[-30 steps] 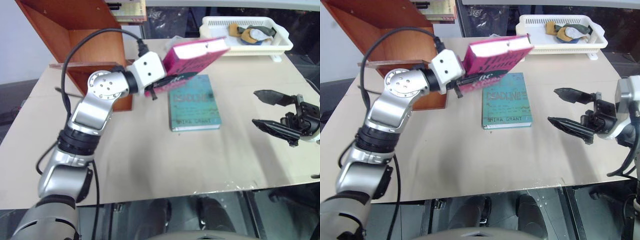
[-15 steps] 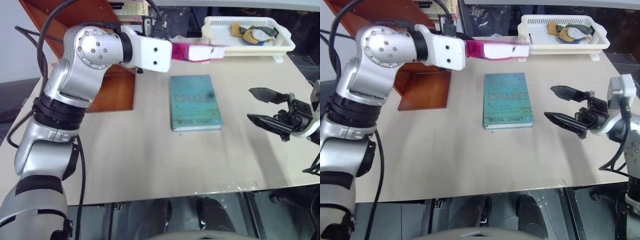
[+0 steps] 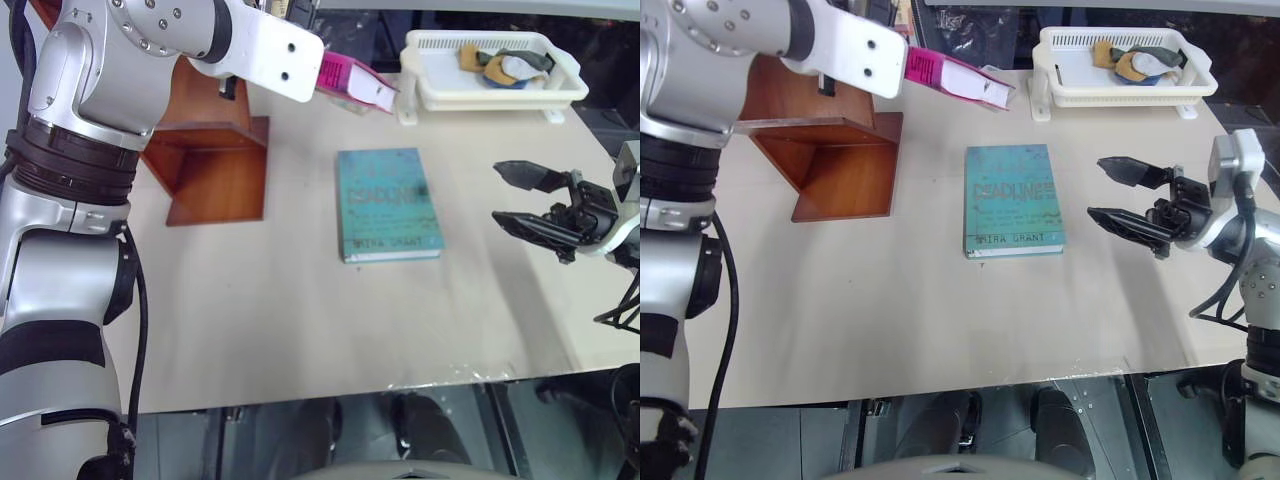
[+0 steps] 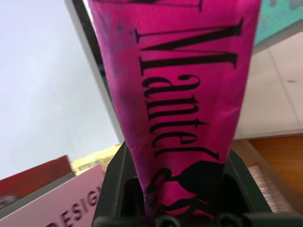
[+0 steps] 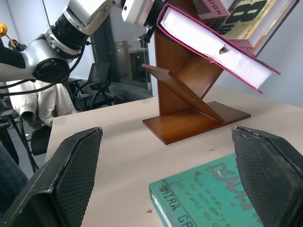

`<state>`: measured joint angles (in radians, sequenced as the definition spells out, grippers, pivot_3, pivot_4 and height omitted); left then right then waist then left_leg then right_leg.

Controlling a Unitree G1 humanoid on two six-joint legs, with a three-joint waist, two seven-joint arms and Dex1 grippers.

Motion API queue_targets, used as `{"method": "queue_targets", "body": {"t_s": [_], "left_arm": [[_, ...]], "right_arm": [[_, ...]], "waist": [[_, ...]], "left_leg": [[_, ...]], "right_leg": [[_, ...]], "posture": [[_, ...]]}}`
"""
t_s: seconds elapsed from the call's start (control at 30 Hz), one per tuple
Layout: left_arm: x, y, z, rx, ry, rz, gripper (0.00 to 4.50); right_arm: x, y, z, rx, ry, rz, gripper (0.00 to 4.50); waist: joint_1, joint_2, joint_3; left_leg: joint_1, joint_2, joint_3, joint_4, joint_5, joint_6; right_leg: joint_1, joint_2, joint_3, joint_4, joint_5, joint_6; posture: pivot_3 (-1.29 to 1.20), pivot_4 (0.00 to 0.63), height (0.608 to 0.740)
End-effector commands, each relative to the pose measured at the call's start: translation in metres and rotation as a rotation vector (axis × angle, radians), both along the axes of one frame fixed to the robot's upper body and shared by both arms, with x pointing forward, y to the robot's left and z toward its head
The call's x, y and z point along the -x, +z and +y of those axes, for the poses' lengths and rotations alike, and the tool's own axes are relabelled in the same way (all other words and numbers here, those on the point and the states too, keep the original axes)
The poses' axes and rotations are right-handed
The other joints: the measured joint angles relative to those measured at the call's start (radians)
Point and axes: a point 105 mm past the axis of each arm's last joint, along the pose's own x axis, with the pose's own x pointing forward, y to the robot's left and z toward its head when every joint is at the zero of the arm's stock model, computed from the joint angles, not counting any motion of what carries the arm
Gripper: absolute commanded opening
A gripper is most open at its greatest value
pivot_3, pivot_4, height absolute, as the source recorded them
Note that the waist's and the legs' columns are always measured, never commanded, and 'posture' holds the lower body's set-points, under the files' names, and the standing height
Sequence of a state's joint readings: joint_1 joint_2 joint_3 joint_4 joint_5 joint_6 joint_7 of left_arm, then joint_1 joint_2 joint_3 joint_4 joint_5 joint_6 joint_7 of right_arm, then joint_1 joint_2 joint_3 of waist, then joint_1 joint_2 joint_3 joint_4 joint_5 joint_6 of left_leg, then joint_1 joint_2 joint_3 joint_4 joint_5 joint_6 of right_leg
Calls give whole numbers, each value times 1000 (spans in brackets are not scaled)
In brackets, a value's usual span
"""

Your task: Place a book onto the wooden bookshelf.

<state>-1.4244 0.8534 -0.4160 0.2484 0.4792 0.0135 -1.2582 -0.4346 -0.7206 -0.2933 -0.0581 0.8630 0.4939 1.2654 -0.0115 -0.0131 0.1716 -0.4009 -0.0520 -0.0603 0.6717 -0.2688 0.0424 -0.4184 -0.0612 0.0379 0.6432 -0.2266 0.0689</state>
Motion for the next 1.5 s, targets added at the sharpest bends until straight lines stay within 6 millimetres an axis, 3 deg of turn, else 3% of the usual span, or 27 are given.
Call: {"method": "queue_targets", "body": {"t_s": [0.03,0.17,0.27,0.5,0.73,1.03,1.2,1.5], "left_arm": [[8,22,18,23,75,-62,1014],[10,18,26,21,90,-73,1014],[21,4,15,68,15,-13,1014],[41,-3,8,157,-39,34,1014],[55,3,17,222,-2,36,1014],[64,21,40,165,105,-46,1014],[67,17,56,61,157,-43,1014],[62,7,81,25,297,-12,1014]], "right_arm": [[2,11,0,0,11,-60,4500],[-3,13,1,1,15,-63,4500],[-7,11,2,0,23,-61,4500],[-12,9,8,-7,48,-57,4500],[-14,8,9,-7,56,-56,4500],[-13,7,8,-8,49,-51,4500],[-13,6,7,-9,45,-45,4500],[-10,12,6,-22,80,-46,4500]], "waist": [[-4,0,1],[-9,1,1],[-6,1,2],[-2,0,2],[-5,0,2],[-5,0,2],[-5,0,2],[-5,0,2]], "left_leg": [[0,0,0,0,0,0],[0,1,1,0,0,0],[0,1,1,0,0,0],[-1,1,1,3,0,0],[-1,1,1,4,0,0],[-1,1,1,5,0,0],[0,1,1,6,0,0],[0,1,1,10,-2,3]], "right_leg": [[0,0,0,0,0,0],[-1,1,1,1,0,0],[-1,1,2,2,0,0],[-2,0,2,3,0,0],[-2,1,2,5,0,0],[-2,1,2,6,0,0],[-2,1,2,7,0,0],[-2,2,2,11,0,0]], "posture": [[0,150,740],[0,150,740],[0,150,740],[0,150,740],[0,150,740],[0,150,740],[0,150,740],[0,150,740]]}}
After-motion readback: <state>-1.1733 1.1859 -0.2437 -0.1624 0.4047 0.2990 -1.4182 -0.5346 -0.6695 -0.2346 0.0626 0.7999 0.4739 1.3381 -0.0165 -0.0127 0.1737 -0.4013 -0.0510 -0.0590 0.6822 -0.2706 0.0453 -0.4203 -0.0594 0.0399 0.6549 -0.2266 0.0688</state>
